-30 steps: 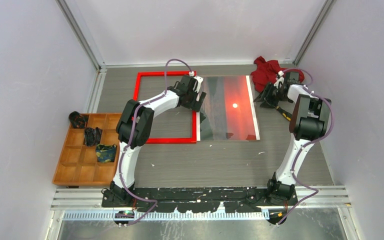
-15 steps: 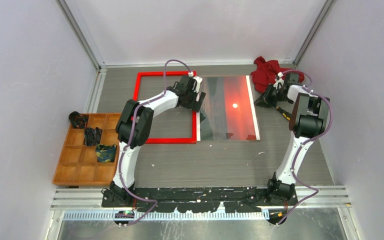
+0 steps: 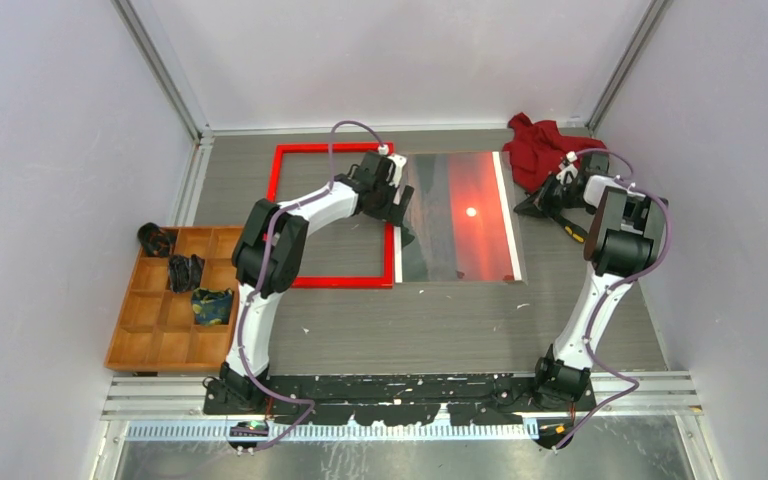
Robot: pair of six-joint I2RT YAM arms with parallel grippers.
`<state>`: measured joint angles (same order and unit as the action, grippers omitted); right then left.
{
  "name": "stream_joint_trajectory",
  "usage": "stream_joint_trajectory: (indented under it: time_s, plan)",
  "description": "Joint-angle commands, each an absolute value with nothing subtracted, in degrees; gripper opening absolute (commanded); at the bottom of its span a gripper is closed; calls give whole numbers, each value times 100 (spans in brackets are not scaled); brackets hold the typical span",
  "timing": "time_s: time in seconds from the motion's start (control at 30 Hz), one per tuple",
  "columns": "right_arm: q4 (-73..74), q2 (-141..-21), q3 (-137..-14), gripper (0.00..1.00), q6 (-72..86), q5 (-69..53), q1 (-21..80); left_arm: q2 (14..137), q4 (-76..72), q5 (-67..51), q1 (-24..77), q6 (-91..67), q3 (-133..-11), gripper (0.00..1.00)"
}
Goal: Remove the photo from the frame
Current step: Pick up the photo frame item from the photo frame.
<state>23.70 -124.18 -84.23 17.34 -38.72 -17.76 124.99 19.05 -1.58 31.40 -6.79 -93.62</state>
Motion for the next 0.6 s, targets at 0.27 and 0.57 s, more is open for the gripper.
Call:
stream_joint_trajectory:
  time_s: [0.27, 0.57]
  plan:
    - [2261, -11954, -8231, 1, 1653, -3356, -2031, 12226, 2140, -60, 3000, -731, -9142, 90]
    - [2281, -11928, -8131, 1, 1659, -3348, -2143, 12339, 2188, -70, 2863, -806, -9435, 91]
